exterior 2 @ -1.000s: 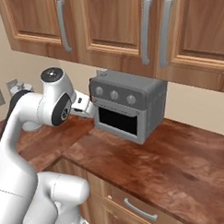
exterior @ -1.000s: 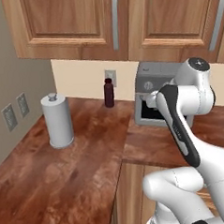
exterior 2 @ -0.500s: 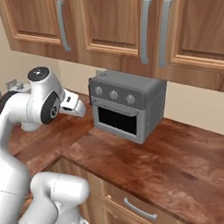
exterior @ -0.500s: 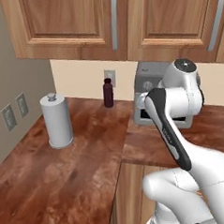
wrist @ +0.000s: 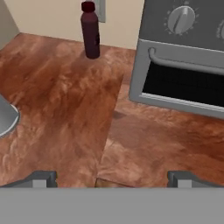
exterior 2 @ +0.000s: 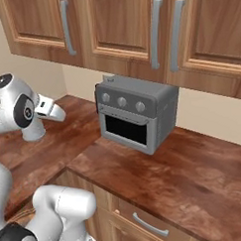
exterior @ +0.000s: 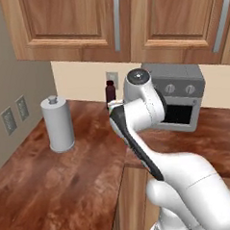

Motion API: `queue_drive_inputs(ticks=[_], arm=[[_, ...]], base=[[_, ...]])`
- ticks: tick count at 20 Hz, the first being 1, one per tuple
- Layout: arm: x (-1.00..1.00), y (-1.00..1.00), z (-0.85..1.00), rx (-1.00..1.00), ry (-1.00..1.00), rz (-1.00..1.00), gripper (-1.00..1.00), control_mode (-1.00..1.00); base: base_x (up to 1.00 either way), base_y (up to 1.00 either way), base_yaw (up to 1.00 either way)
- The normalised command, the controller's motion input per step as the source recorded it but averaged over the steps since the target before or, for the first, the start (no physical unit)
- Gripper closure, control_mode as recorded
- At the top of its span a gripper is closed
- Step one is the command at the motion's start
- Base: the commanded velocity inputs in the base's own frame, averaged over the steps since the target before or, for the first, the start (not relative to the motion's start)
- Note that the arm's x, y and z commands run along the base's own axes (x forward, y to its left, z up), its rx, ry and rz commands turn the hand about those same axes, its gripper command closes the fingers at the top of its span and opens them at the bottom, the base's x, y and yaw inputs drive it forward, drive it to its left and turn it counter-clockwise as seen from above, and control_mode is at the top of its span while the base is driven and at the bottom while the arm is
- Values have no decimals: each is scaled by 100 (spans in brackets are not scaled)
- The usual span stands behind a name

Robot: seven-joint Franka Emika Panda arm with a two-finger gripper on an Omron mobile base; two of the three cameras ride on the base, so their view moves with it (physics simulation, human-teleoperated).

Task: Place the drinks on the dining counter in a tight cluster.

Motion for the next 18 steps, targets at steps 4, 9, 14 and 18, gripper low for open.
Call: queue_drive_inputs(ticks=[4,9,14,18], arm=[[83,17,-4,0,-1,-12,-100,-100],[100,0,0,0,11,-7,-100,-100],[90,0,-3,1,20,0,-100,-100],[67,7,-9,0,18,4,-100,-100]], base=[[0,0,0],[0,0,0],[0,0,0],[0,0,0]])
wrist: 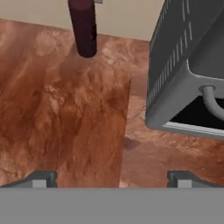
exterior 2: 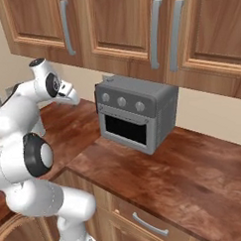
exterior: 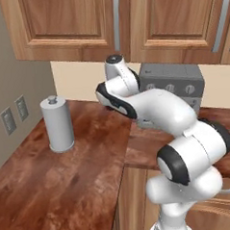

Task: Place the drinks on the dining counter in a tight cluster.

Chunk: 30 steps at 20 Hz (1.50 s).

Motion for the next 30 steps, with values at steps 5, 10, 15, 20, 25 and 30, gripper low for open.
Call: queue_drive_inputs(ticks=[5,10,15,20,25,30], arm=[[53,9,-15,0,11,1,-100,-100],[33,13,-17,0,1,-2,-100,-100],[14,14,-42,0,0,-8,-100,-100],[0,0,-57,0,-2,-8,-100,-100],[8,0,-23,0,-5,-3,-100,-100],[32,0,-7,0,-12,-3,-100,-100]], base=[[0,0,0],[0,0,0],[0,0,0],[0,0,0],[0,0,0],[0,0,0]])
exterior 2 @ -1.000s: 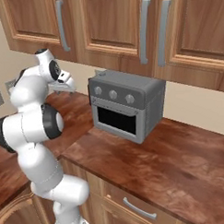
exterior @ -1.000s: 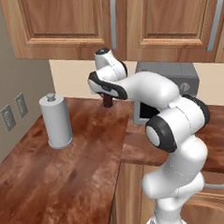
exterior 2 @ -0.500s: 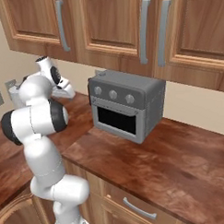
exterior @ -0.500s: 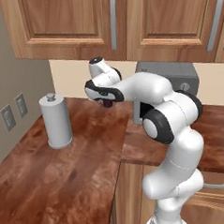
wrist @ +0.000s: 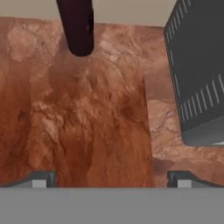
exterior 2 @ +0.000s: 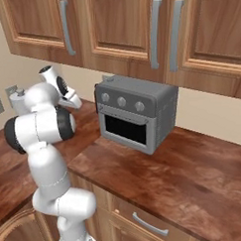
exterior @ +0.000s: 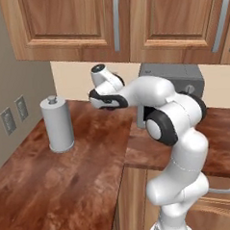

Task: Place the drinks on the dining counter in a tight cluster.

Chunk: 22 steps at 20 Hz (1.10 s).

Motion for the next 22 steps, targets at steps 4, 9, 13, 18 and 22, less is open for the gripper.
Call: queue_drive_inputs(ticks=[4,9,13,18,22], arm=[[42,0,0,0,-8,-3,-100,-100],[37,0,0,0,-2,-3,-100,-100],[38,0,4,0,0,-4,-100,-100],[37,0,1,0,0,-4,-100,-100],[37,0,0,0,0,-4,-100,-100]], base=[[0,0,0],[0,0,0],[0,0,0],[0,0,0],[0,0,0]])
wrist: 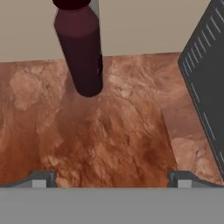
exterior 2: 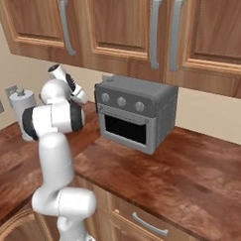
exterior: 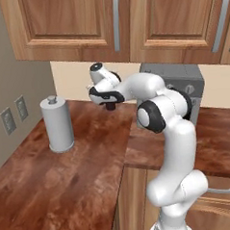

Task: Place the drinks on the dining counter in a tight cluster.

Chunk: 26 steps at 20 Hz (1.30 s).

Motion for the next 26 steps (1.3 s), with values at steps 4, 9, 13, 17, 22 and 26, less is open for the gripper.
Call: queue_drive_inputs(ticks=[4,9,13,17,22,26], arm=[[35,0,0,0,0,-5,-100,-100],[41,0,0,0,-2,-5,-100,-100],[31,0,0,0,-2,-8,-100,-100],[21,0,0,0,-3,-8,-100,-100],[14,-13,0,0,0,-1,-100,-100],[31,-7,0,0,0,0,-100,-100]], base=[[0,0,0],[0,0,0],[0,0,0],[0,0,0],[0,0,0],[0,0,0]])
